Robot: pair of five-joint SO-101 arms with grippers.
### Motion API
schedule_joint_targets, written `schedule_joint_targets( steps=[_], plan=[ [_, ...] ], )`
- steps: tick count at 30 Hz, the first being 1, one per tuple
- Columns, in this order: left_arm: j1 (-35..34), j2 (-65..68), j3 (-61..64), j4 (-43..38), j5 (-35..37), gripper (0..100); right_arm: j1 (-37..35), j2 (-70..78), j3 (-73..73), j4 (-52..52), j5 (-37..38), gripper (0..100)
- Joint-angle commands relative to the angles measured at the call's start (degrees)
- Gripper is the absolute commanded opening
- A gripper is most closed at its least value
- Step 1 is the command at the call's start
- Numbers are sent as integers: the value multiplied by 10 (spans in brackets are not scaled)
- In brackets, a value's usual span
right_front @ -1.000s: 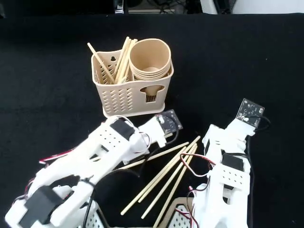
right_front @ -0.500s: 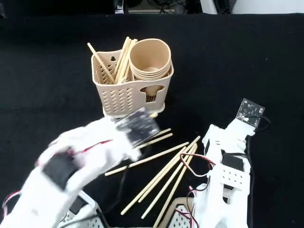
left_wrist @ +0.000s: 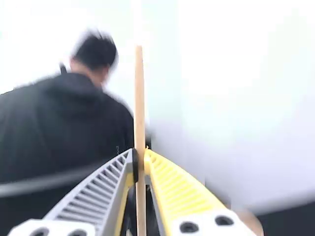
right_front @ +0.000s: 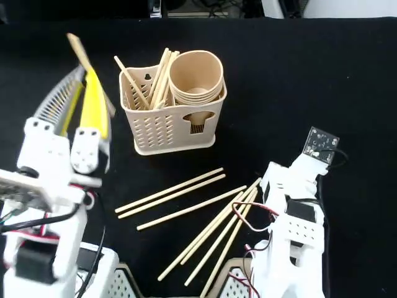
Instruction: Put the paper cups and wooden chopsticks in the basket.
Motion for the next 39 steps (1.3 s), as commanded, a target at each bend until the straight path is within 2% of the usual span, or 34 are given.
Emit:
schedule_joint_targets(
  steps=[1,5,13,21,26,34,39],
  plan=[
    [-12,34,24,-172,72,30,-7,-6,-25,-13,-1,46],
    [-12,115,27,-221,98,30,-7,-6,-25,-13,-1,46],
    [-12,286,4,-224,98,30,-7,-6,-25,-13,-1,46],
    [-7,337,30,-218,97,41,-8,-6,-25,-13,-1,46],
    [-7,335,21,-105,98,202,-8,-6,-25,-13,-1,46],
    [-13,328,-92,91,96,188,-8,-7,-14,-40,-1,46],
    [-14,249,-137,216,94,188,-8,-7,-14,-39,-1,46]
  ],
)
